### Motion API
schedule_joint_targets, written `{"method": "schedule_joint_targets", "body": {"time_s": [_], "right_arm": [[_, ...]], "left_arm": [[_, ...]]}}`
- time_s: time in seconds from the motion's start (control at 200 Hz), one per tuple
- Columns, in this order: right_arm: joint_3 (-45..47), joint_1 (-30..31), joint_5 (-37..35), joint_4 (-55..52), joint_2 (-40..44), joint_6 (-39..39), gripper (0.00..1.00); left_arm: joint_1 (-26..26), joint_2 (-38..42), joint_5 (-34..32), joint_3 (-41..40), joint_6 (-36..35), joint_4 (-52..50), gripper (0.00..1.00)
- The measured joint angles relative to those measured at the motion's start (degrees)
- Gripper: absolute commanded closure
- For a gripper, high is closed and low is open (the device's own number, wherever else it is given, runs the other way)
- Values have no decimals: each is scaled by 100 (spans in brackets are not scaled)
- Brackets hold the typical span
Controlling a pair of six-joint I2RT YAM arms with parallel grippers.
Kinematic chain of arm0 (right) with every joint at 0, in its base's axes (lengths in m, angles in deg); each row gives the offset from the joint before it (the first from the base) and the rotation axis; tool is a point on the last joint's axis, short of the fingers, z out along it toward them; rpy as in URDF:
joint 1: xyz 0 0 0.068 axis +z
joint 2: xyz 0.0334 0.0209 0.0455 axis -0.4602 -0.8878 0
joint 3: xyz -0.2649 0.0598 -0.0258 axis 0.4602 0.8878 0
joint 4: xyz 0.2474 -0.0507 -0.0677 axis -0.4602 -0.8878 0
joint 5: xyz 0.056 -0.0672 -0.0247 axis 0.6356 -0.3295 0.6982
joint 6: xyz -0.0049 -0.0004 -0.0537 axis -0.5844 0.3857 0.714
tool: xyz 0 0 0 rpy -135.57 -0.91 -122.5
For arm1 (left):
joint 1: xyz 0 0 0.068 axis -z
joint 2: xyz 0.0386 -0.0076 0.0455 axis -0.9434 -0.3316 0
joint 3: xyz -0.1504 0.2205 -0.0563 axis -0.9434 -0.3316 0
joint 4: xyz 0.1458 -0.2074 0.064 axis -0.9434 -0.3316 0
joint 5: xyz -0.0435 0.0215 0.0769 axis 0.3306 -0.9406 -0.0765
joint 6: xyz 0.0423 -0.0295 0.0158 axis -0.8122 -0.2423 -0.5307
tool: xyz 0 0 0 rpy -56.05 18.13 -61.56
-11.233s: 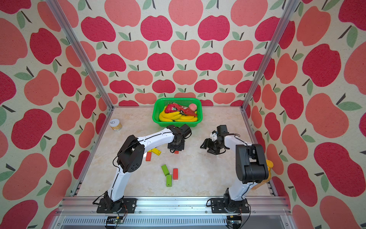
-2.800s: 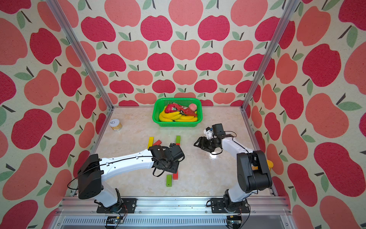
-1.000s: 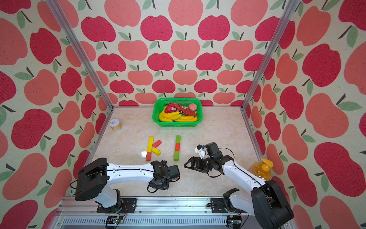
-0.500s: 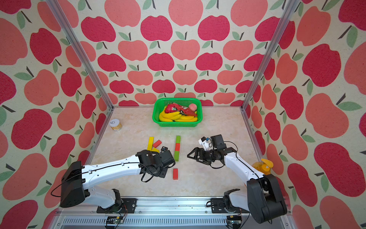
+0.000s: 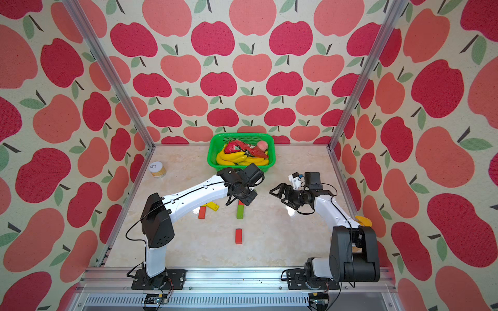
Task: Assemble the letter k with building blocks
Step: Assemble the building block at the center of the board.
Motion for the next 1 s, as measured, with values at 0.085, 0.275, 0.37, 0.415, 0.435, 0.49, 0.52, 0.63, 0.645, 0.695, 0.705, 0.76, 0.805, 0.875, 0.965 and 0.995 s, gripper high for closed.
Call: {"method": "schedule_joint_targets", "body": {"time_s": [0.085, 0.275, 0.37, 0.415, 0.435, 0.49, 0.52, 0.63, 0.645, 0.695, 0.705, 0.76, 0.805, 0.875, 0.965, 0.995], "right_arm": [[46, -269, 42, 184, 0, -37, 1], [162, -616, 138, 369, -138, -90, 1], [175, -789, 144, 372, -177, -107, 1], [179, -848, 142, 369, -177, -107, 1], [179, -870, 142, 369, -177, -107, 1], [179, -903, 142, 369, -177, -107, 1], [181, -916, 144, 372, -184, -107, 1], [181, -916, 146, 376, -275, -107, 1], [181, -916, 149, 376, -293, -107, 1], [181, -916, 149, 376, -369, -107, 1], [181, -916, 149, 376, -382, -107, 1], [181, -916, 149, 376, -442, -107, 1], [184, -916, 153, 380, -470, -107, 1], [184, -916, 192, 393, -494, -107, 1], [181, -916, 249, 422, -533, -109, 1], [181, -916, 258, 431, -549, -109, 1]], "left_arm": [[-85, -549, 22, 557, -457, -83, 100], [-192, -1676, 44, 1969, -1419, -479, 100], [-223, -1943, 101, 2258, -1834, -542, 100], [-245, -2037, 136, 2358, -1987, -584, 100], [-249, -2079, 155, 2411, -2055, -608, 100], [-271, -2199, 219, 2518, -2243, -651, 100], [-282, -2243, 247, 2553, -2312, -678, 100], [-361, -2387, 457, 2594, -2533, -748, 100], [-369, -2393, 487, 2594, -2551, -754, 100], [-409, -2439, 549, 2594, -2612, -782, 100], [-415, -2450, 564, 2594, -2612, -791, 100], [-457, -2490, 629, 2594, -2647, -841, 100], [-487, -2500, 721, 2594, -2658, -887, 100], [-527, -2503, 901, 2588, -2715, -960, 100], [-549, -2498, 1049, 2522, -2758, -960, 100], [-549, -2498, 1071, 2483, -2763, -957, 99]]}}
